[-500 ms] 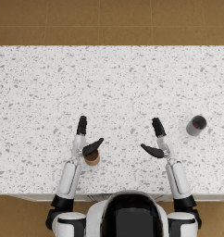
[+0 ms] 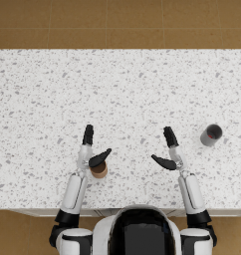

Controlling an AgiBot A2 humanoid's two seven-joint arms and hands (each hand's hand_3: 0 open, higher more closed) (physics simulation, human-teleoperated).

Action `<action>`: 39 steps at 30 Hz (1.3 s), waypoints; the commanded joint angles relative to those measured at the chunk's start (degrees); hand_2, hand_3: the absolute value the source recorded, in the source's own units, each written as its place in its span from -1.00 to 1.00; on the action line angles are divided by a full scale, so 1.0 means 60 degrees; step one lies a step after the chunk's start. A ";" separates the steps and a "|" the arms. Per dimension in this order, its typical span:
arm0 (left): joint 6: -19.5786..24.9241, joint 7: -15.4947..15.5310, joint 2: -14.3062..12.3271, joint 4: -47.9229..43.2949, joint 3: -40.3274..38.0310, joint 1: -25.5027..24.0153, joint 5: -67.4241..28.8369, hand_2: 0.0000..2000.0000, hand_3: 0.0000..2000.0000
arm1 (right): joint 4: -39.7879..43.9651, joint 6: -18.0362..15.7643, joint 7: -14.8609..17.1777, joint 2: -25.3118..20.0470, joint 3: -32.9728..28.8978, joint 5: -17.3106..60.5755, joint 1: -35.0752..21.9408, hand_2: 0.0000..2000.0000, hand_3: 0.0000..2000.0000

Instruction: Pick up two cups and pour the berry on the right into the cup on the left

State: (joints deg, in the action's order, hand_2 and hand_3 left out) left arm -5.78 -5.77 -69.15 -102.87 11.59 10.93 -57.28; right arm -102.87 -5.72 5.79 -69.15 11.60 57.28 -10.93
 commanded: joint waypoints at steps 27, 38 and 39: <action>0.0963 0.0961 0.0472 -0.1372 -0.1223 -0.3800 -0.3139 -1.00 -1.00 | 0.0662 0.0953 -0.0964 -0.0655 -0.5705 0.3132 0.0838 -1.00 -1.00; 0.0963 0.0961 0.0361 -0.0723 -0.0784 -0.4077 -0.3151 -1.00 -1.00 | 0.2800 0.0953 -0.0964 -0.0731 -0.5579 0.3144 0.0667 -1.00 -1.00; 0.0963 0.0961 0.0310 -0.0494 -0.0732 -0.4003 -0.3151 -1.00 -1.00 | 0.2835 0.0953 -0.0964 -0.0689 -0.5570 0.3144 0.0516 -1.00 -1.00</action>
State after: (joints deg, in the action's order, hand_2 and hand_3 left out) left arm 0.00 0.00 -67.31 -107.12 6.51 -13.33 -76.19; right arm -89.10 0.00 0.00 -73.92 -22.23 76.14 -6.33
